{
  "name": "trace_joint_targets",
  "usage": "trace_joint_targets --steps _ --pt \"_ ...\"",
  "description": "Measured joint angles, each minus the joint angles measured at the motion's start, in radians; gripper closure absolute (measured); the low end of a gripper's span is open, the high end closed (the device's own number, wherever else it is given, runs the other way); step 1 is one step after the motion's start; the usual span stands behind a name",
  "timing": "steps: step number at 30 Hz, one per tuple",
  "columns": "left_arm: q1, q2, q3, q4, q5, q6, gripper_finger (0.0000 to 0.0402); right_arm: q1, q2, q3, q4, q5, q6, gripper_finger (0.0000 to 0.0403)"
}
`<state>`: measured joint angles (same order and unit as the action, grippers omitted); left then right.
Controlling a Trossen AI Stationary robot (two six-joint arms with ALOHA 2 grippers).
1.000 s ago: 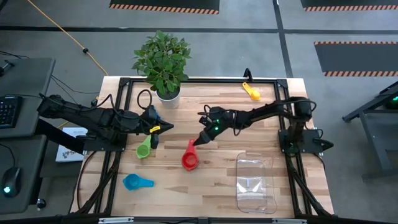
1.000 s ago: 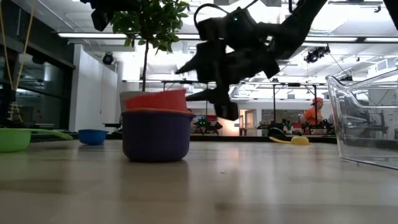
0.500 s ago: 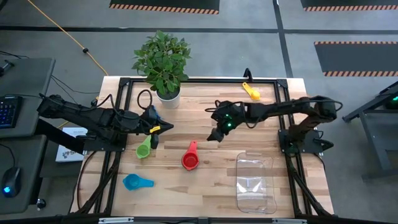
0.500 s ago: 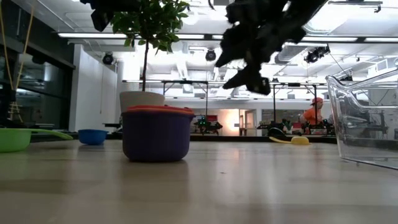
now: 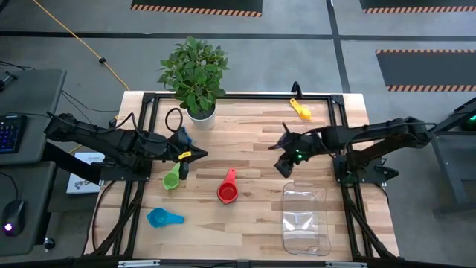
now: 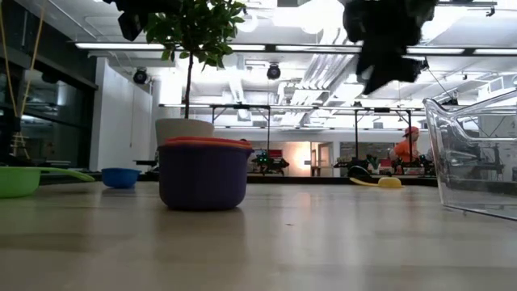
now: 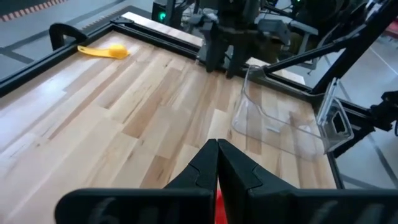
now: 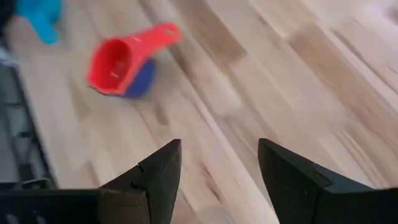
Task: Nest measuring cups in basket
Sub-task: Stack the light blue measuring cup on top of the red measuring cup
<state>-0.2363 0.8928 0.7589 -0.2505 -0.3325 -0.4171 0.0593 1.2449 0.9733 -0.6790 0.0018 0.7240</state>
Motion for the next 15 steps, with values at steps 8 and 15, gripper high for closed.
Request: trace_joint_targets --steps 8,15 --pt "0.000 -0.001 0.000 -0.022 0.001 0.001 0.0402 0.049 -0.128 -0.158 0.037 0.073 0.170 0.0199" --pt "0.000 -0.001 0.004 -0.035 0.025 -0.001 0.0401 0.086 -0.210 -0.371 0.563 0.261 0.287 0.0199"
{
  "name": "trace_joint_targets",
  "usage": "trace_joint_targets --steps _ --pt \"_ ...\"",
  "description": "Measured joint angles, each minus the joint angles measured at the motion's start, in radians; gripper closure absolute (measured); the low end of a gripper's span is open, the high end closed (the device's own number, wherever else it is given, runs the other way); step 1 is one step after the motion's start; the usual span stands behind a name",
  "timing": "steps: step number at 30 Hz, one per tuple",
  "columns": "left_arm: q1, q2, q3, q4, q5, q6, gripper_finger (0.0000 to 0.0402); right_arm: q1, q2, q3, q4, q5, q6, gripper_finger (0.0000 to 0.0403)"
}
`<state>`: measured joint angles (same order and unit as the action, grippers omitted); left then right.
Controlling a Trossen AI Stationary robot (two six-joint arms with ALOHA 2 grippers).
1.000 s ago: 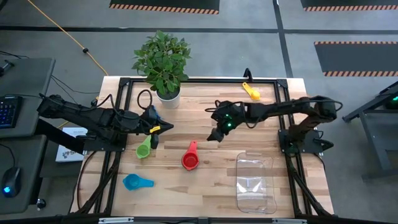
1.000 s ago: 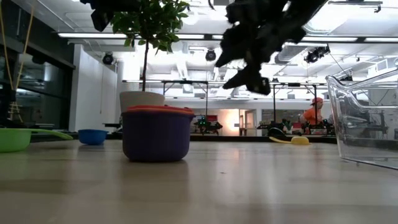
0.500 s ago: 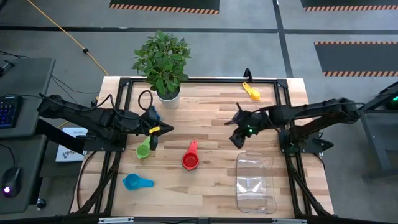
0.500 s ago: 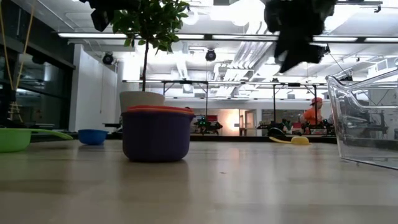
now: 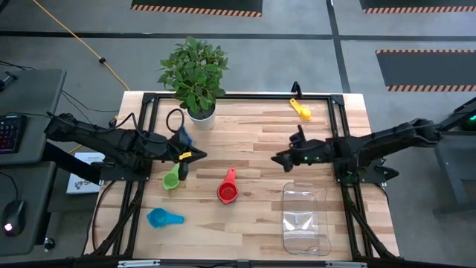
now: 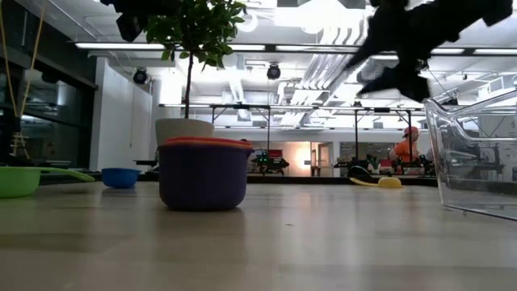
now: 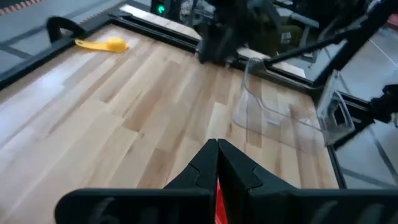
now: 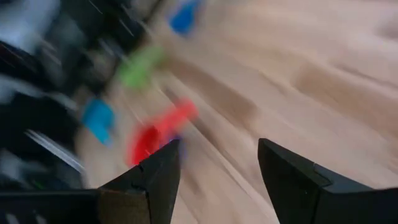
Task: Nest measuring cups in basket
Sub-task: Stack the light blue measuring cup on top of the red measuring cup
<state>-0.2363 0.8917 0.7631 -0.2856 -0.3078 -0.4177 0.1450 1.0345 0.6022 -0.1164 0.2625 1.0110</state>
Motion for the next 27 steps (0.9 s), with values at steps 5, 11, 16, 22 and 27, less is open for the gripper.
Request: trace_joint_targets --steps 5,11,16,22,27 --pt "-0.002 0.001 0.105 -0.295 0.047 -0.070 0.0379 0.007 0.013 -0.077 0.318 0.044 -0.007 0.0199" --pt "-0.089 0.035 0.186 -0.643 0.243 -0.191 0.0305 0.006 0.013 -0.074 0.309 0.045 -0.029 0.0199" --pt "-0.283 0.124 0.170 -0.680 0.329 -0.200 0.0238 0.006 0.013 -0.074 0.307 0.047 -0.030 0.0199" --pt "-0.513 0.313 0.166 -0.714 0.323 -0.139 0.0189 0.006 0.013 -0.074 0.299 0.024 -0.017 0.0199" --pt "-0.626 0.455 0.165 -0.721 0.316 -0.163 0.0178 0.006 0.013 -0.073 0.282 0.018 -0.021 0.0199"
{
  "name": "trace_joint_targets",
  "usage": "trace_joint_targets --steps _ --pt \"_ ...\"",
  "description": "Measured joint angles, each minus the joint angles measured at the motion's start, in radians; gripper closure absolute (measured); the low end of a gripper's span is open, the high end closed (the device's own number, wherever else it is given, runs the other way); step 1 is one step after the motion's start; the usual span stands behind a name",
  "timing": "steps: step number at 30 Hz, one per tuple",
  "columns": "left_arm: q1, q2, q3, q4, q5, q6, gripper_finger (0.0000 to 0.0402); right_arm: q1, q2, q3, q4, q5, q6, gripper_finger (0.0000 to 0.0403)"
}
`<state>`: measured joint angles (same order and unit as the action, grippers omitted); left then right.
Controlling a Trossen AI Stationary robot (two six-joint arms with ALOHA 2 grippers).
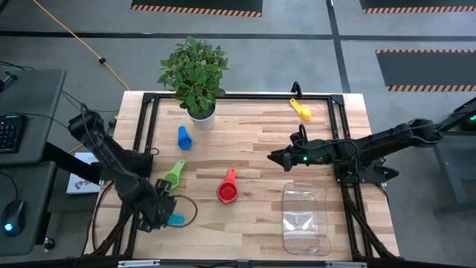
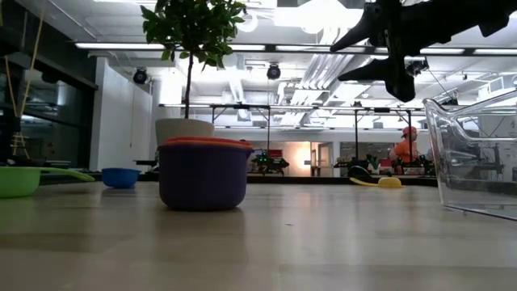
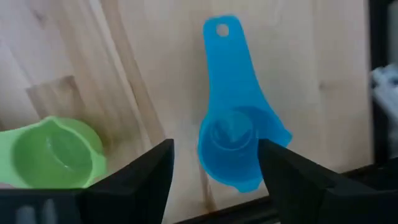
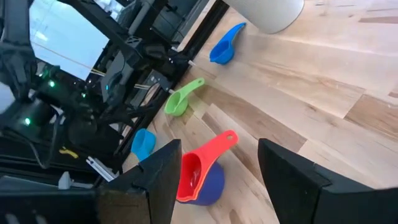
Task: Nest measuring cups in basket
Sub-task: Stack the light blue measuring cup on top of the red measuring cup
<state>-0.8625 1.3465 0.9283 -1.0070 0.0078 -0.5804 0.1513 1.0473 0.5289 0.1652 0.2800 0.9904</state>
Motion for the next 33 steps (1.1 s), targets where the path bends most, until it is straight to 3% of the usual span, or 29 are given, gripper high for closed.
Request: trace_joint_targets --steps 6,12,21,26,33 --pt "-0.053 0.091 -0.001 0.021 -0.106 0.008 0.0184 0.000 0.000 0.001 -0.012 0.001 -0.003 0.0199" --pt "-0.063 0.123 -0.061 0.158 0.008 -0.021 0.0190 0.000 0.000 0.001 -0.032 0.000 -0.004 0.0199" --pt "-0.068 0.123 -0.160 0.163 0.011 -0.097 0.0216 0.000 0.000 0.001 -0.034 -0.003 -0.001 0.0199" --pt "-0.068 0.123 -0.161 0.167 0.011 -0.097 0.0263 0.000 0.000 0.001 -0.034 -0.003 -0.003 0.0199" --pt "-0.050 0.102 -0.161 0.167 0.027 -0.118 0.0387 0.000 0.000 0.001 -0.034 -0.003 -0.001 0.0199"
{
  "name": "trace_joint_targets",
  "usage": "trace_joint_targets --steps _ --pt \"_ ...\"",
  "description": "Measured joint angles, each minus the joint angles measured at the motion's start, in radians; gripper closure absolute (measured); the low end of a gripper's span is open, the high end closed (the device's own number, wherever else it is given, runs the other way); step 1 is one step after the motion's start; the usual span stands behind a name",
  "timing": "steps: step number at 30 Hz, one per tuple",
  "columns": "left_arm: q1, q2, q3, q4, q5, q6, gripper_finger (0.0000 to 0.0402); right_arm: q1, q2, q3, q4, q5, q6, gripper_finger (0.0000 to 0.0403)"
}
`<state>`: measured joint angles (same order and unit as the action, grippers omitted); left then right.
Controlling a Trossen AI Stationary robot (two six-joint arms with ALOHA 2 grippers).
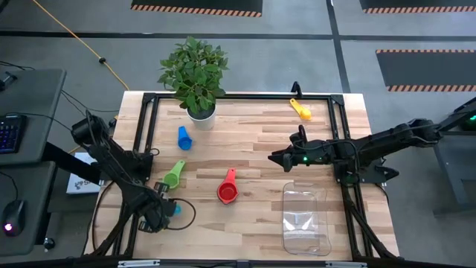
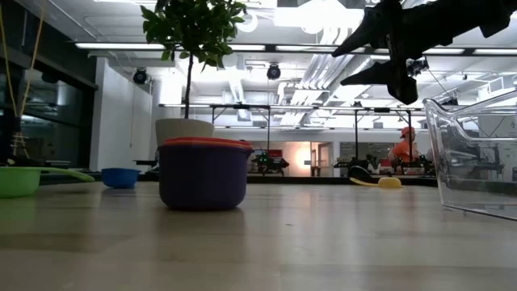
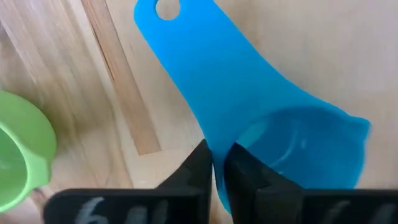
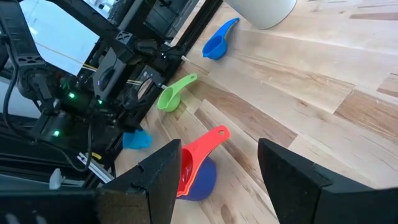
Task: Nest measuring cups in basket
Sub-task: Stack the light blue measuring cup on top of the red measuring cup
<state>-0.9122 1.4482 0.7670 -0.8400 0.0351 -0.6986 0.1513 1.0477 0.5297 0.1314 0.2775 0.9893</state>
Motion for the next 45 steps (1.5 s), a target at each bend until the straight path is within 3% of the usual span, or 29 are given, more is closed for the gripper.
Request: trace_joint_targets --steps 8,18,27,45 --pt "0.094 -0.169 0.000 -0.005 -0.022 -0.138 0.0394 0.000 0.000 0.000 0.000 0.005 0.000 0.0199" --pt "0.293 -0.385 0.001 0.013 -0.092 -0.269 0.0397 0.000 0.000 0.000 0.000 0.007 -0.001 0.0199" --pt "0.395 -0.407 0.001 0.070 -0.091 -0.231 0.0398 0.000 0.000 0.000 0.000 0.007 0.000 0.0199" --pt "0.410 -0.406 0.014 0.159 -0.076 -0.223 0.0398 0.000 0.000 0.000 -0.012 0.008 0.001 0.0199"
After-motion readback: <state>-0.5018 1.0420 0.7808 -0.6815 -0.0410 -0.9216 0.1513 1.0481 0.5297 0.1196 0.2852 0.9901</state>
